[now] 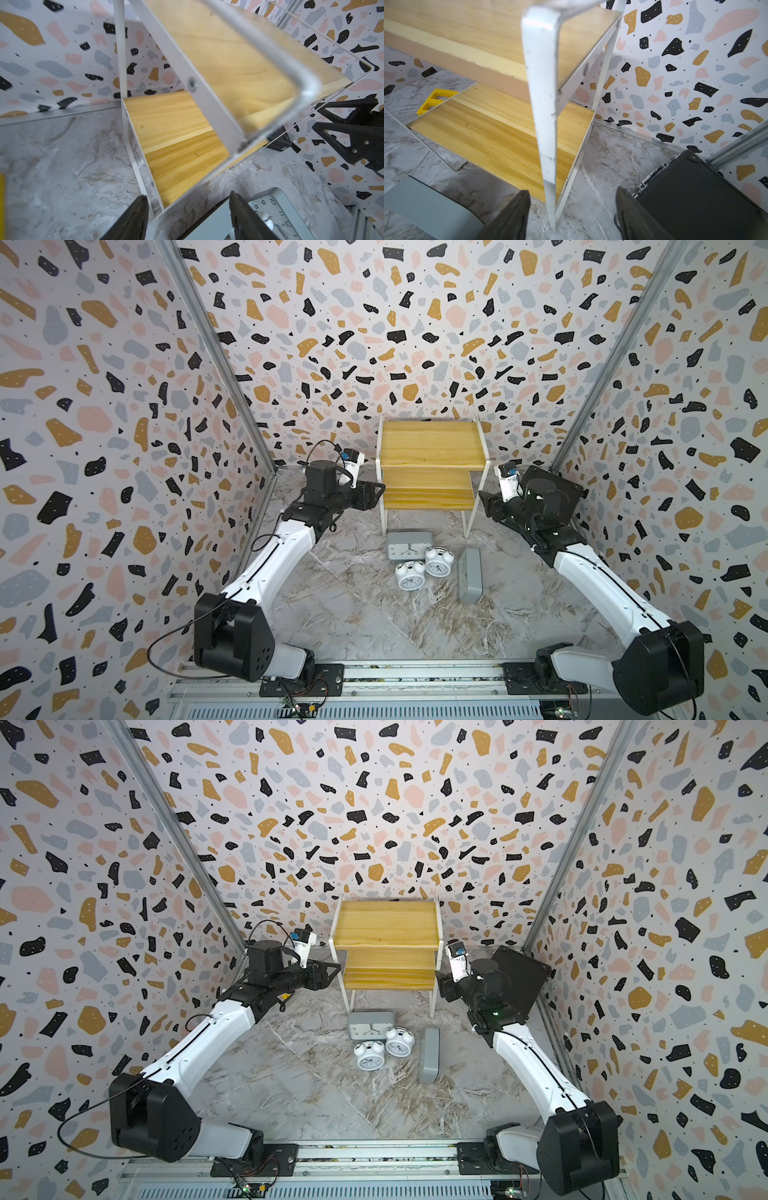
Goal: Place the alarm clocks on the shelf by style
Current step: Move the shelf to the center of the board.
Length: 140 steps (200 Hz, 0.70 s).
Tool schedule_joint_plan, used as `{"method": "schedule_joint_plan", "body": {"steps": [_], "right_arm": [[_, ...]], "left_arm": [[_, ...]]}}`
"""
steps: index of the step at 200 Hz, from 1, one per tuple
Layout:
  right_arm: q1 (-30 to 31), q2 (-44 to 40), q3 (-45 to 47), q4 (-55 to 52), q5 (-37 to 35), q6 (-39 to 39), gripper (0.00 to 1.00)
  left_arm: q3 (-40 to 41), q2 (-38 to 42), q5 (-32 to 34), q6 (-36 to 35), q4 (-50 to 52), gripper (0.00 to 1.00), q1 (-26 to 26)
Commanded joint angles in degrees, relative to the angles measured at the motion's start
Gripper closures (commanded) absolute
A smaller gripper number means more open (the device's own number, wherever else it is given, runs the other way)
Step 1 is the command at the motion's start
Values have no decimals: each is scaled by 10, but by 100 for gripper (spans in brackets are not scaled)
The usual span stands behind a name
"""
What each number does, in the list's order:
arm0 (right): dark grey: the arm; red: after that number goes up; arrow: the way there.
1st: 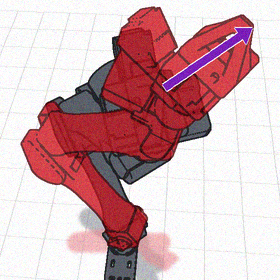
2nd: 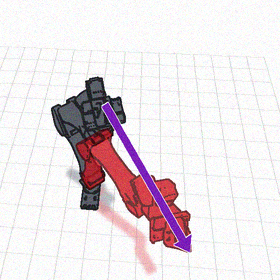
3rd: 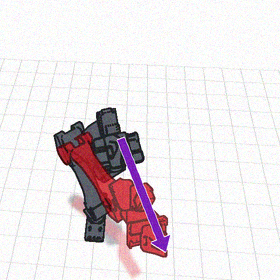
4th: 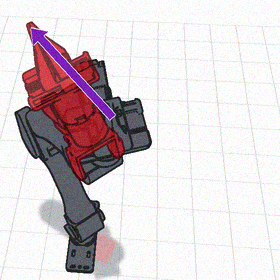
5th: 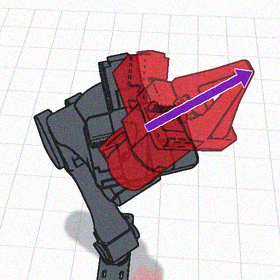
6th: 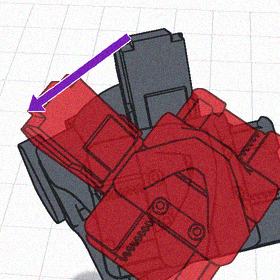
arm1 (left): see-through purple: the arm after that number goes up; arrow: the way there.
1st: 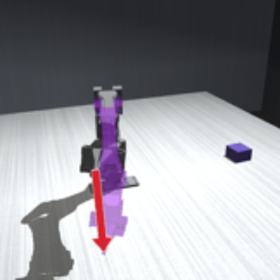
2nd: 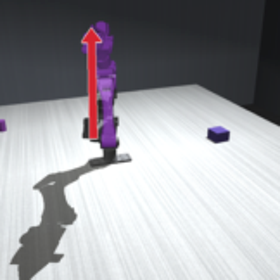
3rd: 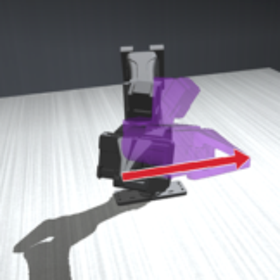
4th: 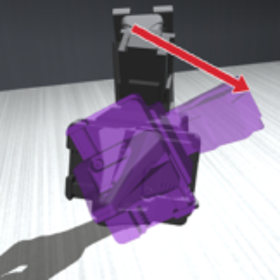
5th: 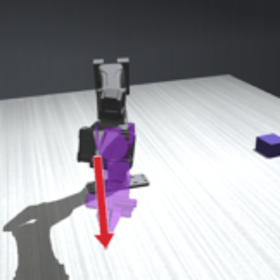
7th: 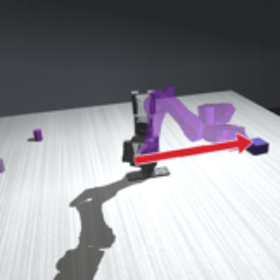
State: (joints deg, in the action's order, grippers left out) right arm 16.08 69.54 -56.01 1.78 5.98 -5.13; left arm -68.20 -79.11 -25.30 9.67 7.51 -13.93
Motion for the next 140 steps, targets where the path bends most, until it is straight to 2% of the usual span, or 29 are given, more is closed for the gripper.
{"method": "schedule_joint_plan", "body": {"steps": [1,40,75,103,140], "right_arm": [[-1,-47,12,-23,4,-6,23],[-1,-111,65,-23,26,43,19],[-1,-166,130,-2,25,83,19],[-1,-200,169,11,25,95,19],[-1,-232,200,13,28,93,19]], "left_arm": [[30,53,28,-59,0,34,2],[103,122,5,-161,17,32,2],[154,156,-79,-285,53,32,2],[163,142,-142,-400,120,31,2],[160,94,-182,-484,152,31,2]]}}
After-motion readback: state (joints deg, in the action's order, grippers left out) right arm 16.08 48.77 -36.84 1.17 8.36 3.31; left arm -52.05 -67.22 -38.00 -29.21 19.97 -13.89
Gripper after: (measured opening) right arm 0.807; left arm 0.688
